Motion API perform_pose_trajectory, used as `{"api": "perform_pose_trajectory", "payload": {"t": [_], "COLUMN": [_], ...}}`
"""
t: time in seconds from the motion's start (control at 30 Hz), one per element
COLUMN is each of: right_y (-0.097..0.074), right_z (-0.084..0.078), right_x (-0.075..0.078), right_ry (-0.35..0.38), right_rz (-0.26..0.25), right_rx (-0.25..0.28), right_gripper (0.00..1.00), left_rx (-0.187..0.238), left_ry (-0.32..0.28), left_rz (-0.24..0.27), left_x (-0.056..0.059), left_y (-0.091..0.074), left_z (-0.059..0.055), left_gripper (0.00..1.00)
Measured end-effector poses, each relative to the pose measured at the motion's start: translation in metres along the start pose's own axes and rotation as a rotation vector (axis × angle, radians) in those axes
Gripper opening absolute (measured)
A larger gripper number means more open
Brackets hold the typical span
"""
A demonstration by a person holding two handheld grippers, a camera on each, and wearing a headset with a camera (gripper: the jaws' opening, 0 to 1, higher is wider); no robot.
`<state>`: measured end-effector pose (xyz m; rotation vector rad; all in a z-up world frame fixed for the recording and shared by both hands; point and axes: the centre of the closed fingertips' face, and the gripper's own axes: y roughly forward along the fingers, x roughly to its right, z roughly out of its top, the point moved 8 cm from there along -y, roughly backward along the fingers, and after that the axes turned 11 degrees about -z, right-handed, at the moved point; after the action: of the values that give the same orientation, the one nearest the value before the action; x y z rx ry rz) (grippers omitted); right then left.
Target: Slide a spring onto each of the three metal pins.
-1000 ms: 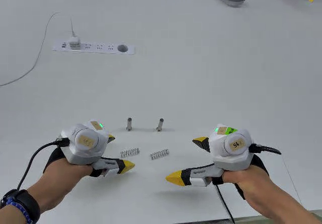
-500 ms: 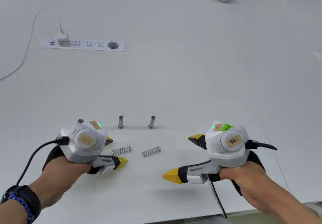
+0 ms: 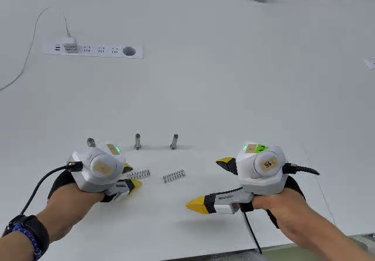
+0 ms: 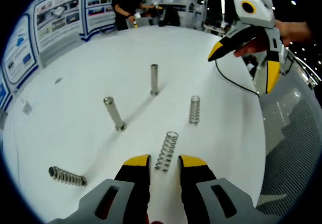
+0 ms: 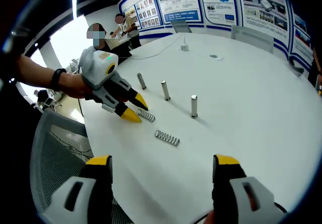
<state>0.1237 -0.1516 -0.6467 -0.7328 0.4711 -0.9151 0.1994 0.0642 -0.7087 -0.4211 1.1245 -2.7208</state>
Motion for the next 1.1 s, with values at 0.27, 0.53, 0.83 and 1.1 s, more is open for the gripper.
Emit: {"api": "perform_pose_trajectory", "payload": {"t": [0.27,0.53,0.83,1.1], "right_y": [0.002,0.003,0.003,0.006], "right_z": [0.001,0.002,0.004,0.006], "right_x": [-0.003,-0.006,-0.007,-0.011], "right_ry": [0.005,0.008,0.037,0.050], "right_rz": [0.016,0.032,0.046,0.064], "right_rx": [0.000,-0.003,0.013,0.020], "right_gripper": [0.83,0.82,0.81,0.79], "left_rx": [-0.027,-0.033,-0.006,0.010], "left_ry": [0.027,-0.005,-0.042,-0.056], "left_rz": [0.034,0.039,0.046,0.055], "left_x": [0.000,0.005,0.013,0.017], "left_y": [-0.001,-0.002,-0.015,-0.027], "left_z": [0.000,-0.003,-0.006,-0.012], "left_gripper": [0.11,0.10,0.10,0.10]}}
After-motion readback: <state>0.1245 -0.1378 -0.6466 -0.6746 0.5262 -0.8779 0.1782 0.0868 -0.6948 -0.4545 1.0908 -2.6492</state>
